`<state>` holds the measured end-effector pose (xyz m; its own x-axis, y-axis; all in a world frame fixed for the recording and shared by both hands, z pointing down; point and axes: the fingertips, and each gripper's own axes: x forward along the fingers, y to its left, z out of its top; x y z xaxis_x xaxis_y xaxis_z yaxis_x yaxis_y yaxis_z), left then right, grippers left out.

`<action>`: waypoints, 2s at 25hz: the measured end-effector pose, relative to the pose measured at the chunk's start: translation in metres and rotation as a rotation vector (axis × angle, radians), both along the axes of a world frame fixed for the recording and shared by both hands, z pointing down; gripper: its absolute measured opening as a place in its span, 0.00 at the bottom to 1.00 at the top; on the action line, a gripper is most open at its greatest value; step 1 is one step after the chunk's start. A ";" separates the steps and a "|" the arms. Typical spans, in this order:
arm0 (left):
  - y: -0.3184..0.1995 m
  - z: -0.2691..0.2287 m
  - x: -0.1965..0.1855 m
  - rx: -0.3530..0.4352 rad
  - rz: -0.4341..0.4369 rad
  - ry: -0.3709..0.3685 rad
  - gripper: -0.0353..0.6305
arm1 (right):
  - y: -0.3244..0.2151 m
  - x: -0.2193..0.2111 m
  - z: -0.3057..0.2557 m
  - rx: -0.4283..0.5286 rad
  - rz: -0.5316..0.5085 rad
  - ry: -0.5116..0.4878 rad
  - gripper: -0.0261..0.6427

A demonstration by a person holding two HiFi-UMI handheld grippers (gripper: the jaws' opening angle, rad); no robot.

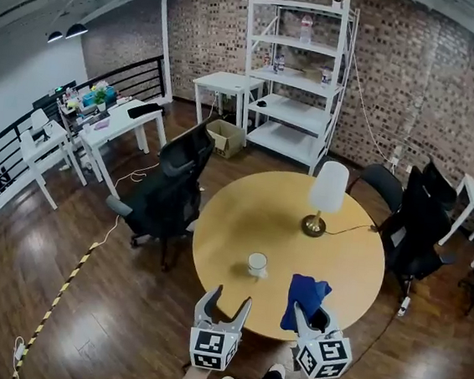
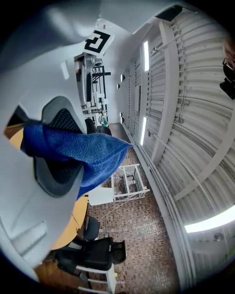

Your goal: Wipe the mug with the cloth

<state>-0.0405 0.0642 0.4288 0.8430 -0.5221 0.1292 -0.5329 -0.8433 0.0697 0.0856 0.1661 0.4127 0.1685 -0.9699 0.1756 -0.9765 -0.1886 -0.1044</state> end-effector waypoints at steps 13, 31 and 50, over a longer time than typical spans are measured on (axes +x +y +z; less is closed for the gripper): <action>-0.055 0.066 0.105 -0.084 -0.187 -0.089 0.45 | -0.091 0.133 0.015 0.011 -0.173 -0.022 0.24; -0.097 0.275 0.155 -0.530 -0.319 -0.312 0.39 | -0.124 0.171 0.110 -0.234 -0.166 -0.051 0.24; -0.144 0.316 0.149 -0.493 -0.390 -0.471 0.15 | -0.131 0.190 0.160 -0.372 -0.120 -0.105 0.24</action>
